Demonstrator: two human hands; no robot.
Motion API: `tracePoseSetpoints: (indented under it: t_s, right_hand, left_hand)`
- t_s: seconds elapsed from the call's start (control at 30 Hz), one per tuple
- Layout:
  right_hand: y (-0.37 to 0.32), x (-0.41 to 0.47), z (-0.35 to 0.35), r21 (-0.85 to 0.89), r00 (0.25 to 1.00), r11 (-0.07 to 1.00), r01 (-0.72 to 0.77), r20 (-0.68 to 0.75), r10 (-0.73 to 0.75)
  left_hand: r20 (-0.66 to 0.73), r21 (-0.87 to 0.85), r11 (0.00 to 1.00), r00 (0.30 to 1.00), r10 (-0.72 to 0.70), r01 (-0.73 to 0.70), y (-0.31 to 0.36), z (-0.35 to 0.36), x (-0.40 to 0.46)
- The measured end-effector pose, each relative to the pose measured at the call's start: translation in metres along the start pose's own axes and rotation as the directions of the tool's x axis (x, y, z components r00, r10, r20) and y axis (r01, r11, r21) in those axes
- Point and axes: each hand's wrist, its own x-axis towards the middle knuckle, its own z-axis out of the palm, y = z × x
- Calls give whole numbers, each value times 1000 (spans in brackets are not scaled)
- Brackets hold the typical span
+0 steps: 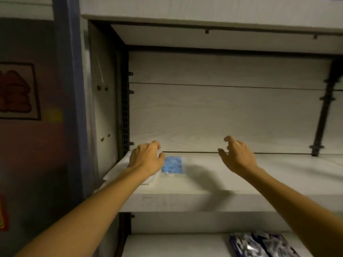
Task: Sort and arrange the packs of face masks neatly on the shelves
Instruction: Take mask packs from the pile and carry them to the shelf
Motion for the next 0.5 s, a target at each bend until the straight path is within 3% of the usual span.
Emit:
tracePoseSetpoints:
  t_s: [0.1,0.23,0.5]
  right_hand:
    - [32,-28,-32,-94,996,994,61,-58,-67]
    - [77,-64,-78,-236,995,972,0,-94,-23]
    - [151,-104,-154,-348,999,937,-35,-35,24]
  left_hand:
    - [47,-47,994,994,102,-99,35,18,-7]
    - [97,-144,959,961,260,-245,91,36,-22]
    - [54,-145,866,870,491,-479,203,38,-55]
